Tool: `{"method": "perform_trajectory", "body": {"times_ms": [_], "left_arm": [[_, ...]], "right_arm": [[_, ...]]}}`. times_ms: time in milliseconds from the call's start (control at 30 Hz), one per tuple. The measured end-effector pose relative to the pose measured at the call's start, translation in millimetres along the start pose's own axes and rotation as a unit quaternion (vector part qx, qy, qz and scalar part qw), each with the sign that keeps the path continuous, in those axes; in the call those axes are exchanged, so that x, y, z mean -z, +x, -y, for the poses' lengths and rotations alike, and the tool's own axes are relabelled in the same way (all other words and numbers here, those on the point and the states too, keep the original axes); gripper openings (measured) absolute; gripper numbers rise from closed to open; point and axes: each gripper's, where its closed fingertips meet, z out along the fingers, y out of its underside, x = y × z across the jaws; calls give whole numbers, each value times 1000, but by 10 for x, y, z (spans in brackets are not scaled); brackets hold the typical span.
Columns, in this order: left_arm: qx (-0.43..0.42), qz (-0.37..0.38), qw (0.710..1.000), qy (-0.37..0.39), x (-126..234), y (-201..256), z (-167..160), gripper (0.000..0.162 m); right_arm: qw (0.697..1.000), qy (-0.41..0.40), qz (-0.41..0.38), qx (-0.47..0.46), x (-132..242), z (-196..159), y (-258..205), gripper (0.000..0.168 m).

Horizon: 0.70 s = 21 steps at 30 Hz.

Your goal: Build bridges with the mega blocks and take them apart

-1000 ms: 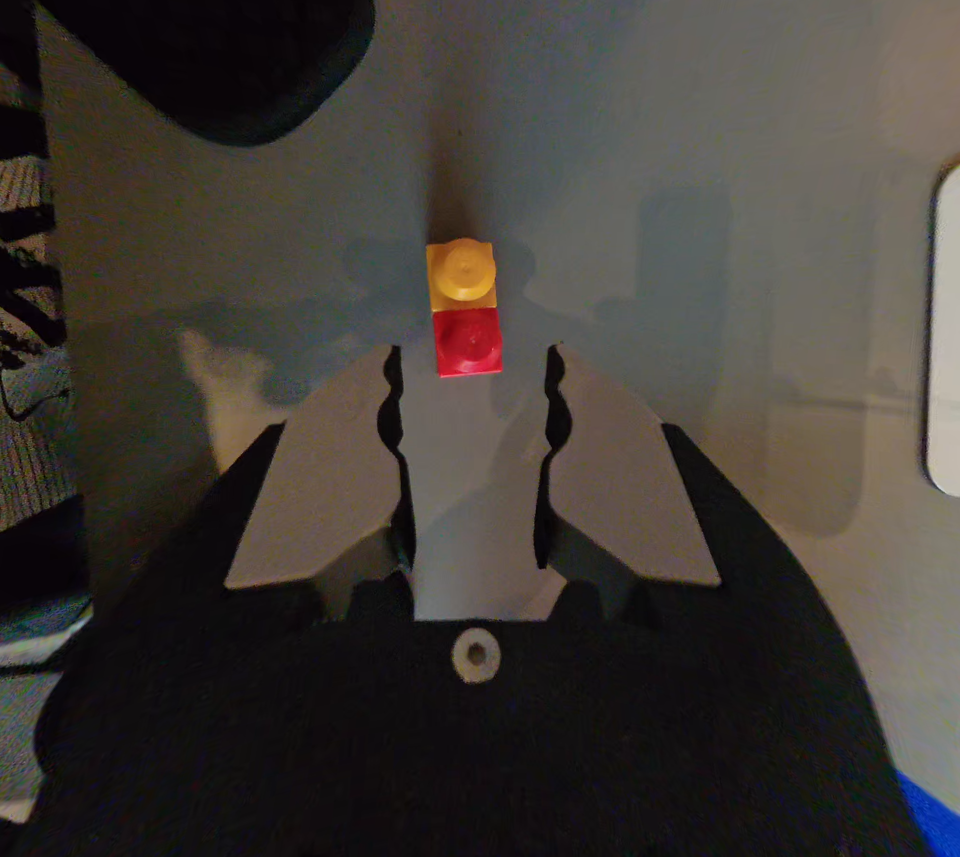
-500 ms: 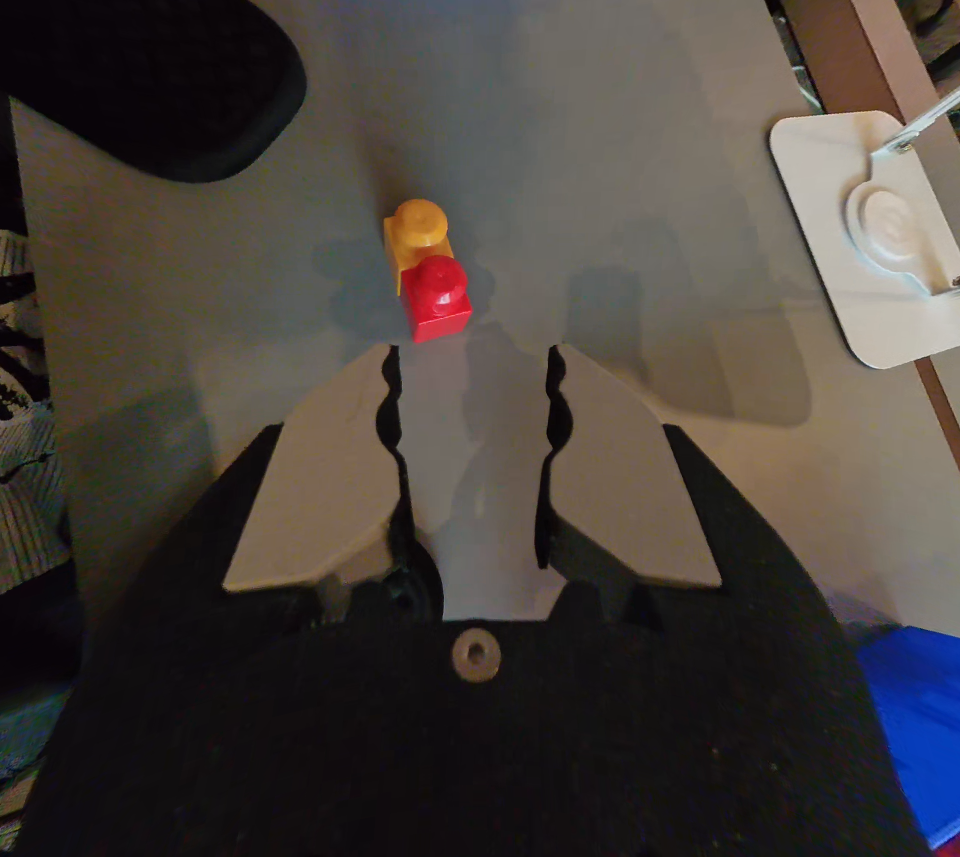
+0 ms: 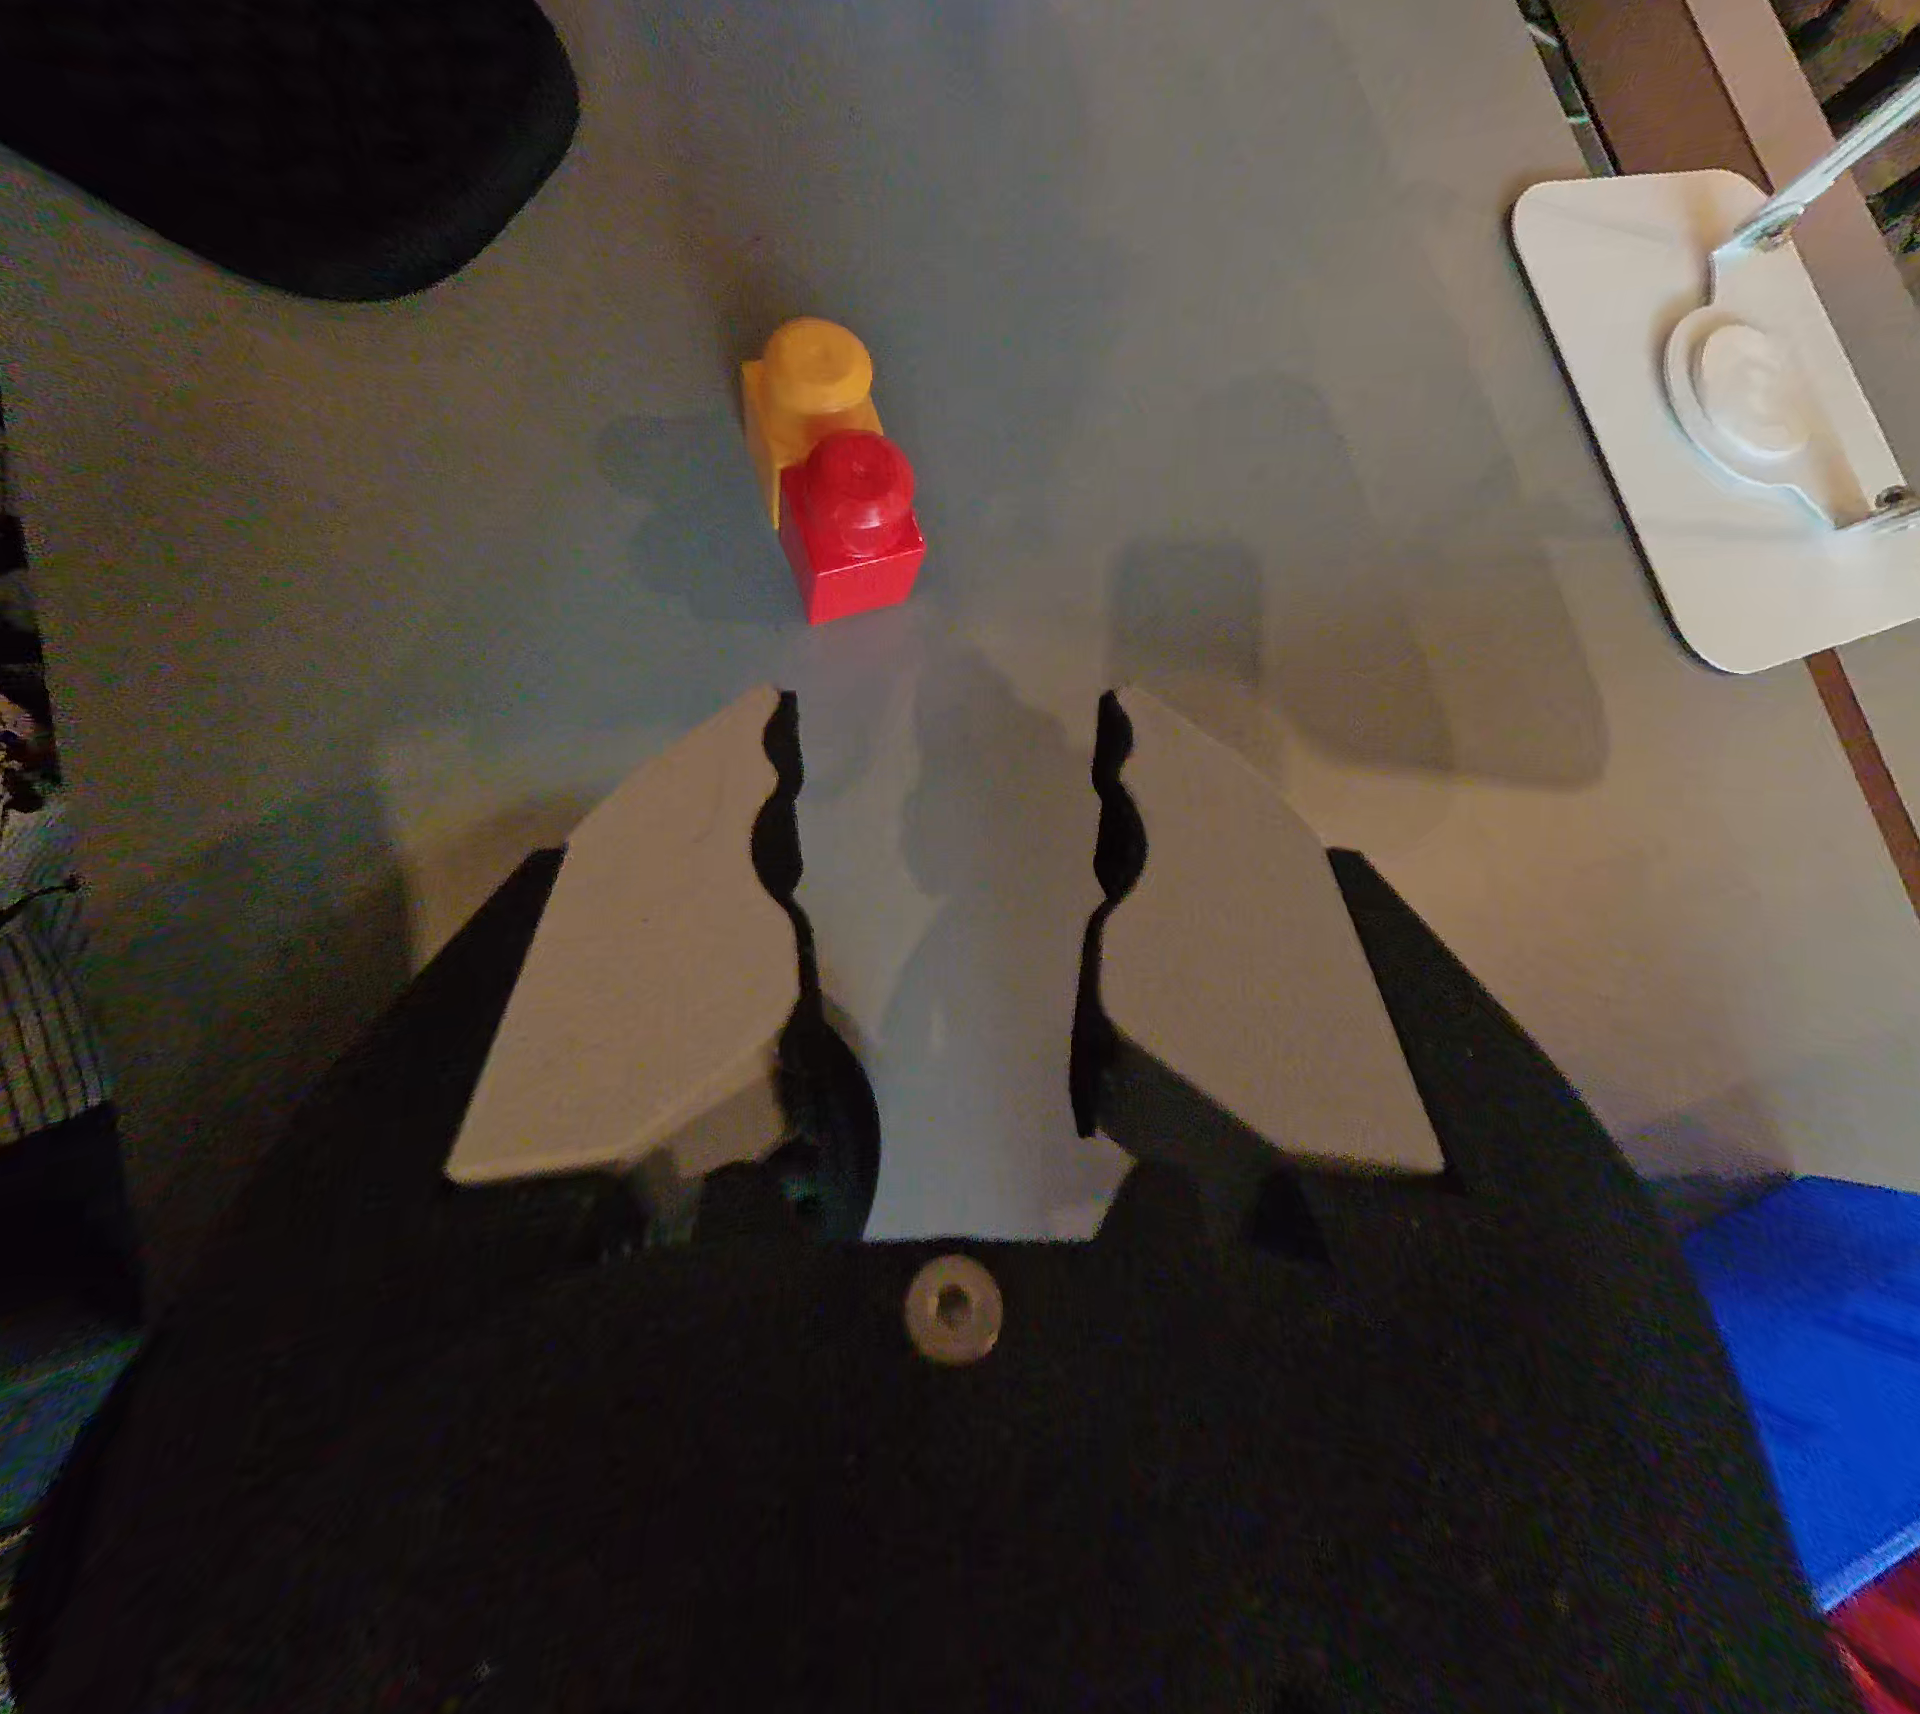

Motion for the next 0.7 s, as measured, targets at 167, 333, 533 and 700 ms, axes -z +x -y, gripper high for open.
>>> {"method": "perform_trajectory", "body": {"times_ms": [167,333,533,700], "left_arm": [[-10,-2,998,-56,-257,24,-121,62],[8,-17,999,-42,-337,57,-46,47],[37,-37,999,14,-164,142,40,46],[72,-85,983,145,404,403,375,46]], "right_arm": [[1000,2,-4,-5,12,-16,20,54],[1000,-5,-5,-1,9,-19,6,54],[1000,-9,-6,6,15,7,-40,54],[999,-11,-2,33,-9,103,-98,53]]}}
